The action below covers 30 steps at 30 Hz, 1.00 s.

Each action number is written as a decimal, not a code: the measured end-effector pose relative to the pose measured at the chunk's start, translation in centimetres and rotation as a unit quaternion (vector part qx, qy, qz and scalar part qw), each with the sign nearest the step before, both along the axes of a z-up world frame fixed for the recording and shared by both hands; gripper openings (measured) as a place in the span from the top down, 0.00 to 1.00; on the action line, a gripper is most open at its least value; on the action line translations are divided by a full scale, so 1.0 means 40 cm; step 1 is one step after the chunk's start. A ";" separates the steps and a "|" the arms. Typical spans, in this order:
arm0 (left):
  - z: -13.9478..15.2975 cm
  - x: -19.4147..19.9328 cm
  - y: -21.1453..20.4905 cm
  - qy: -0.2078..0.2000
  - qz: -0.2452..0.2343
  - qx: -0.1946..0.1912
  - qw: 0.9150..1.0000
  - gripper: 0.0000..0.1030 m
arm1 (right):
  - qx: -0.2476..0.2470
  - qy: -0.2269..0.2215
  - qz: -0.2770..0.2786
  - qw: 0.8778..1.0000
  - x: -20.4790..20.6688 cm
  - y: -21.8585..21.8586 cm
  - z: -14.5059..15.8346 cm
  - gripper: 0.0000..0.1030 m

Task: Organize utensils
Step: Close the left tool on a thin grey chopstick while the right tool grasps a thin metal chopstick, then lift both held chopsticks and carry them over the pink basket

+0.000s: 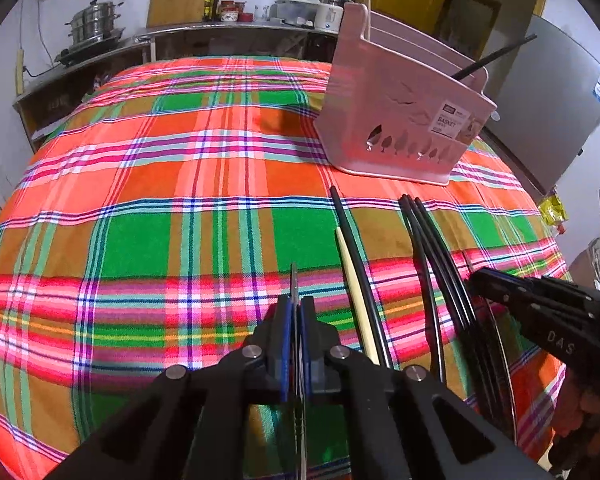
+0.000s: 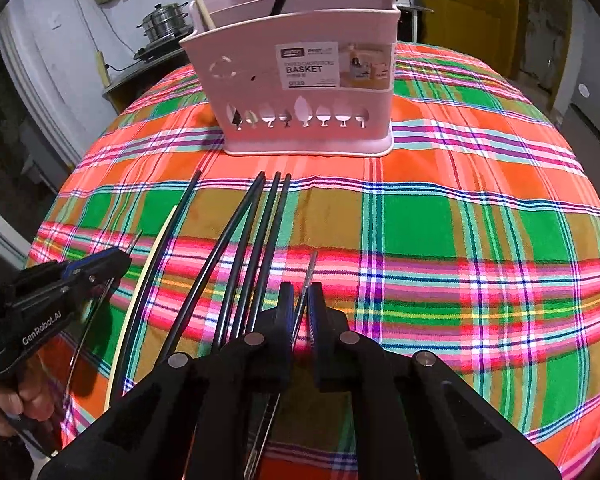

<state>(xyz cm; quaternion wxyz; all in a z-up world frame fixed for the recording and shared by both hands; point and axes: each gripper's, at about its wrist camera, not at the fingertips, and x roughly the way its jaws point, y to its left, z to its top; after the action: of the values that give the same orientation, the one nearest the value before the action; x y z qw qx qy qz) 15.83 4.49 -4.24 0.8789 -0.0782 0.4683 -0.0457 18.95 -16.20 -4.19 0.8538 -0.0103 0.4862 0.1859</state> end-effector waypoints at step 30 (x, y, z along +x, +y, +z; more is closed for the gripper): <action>0.210 0.033 -0.040 -0.047 -0.044 0.009 0.998 0.96 | 0.044 -0.051 0.000 0.998 0.036 -0.043 0.186 0.96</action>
<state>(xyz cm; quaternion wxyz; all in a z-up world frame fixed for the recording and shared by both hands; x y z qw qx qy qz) 17.16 2.87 4.17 0.8977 -0.0472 0.4300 -0.0832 20.38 -17.92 3.26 0.8773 0.0177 0.4331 0.2060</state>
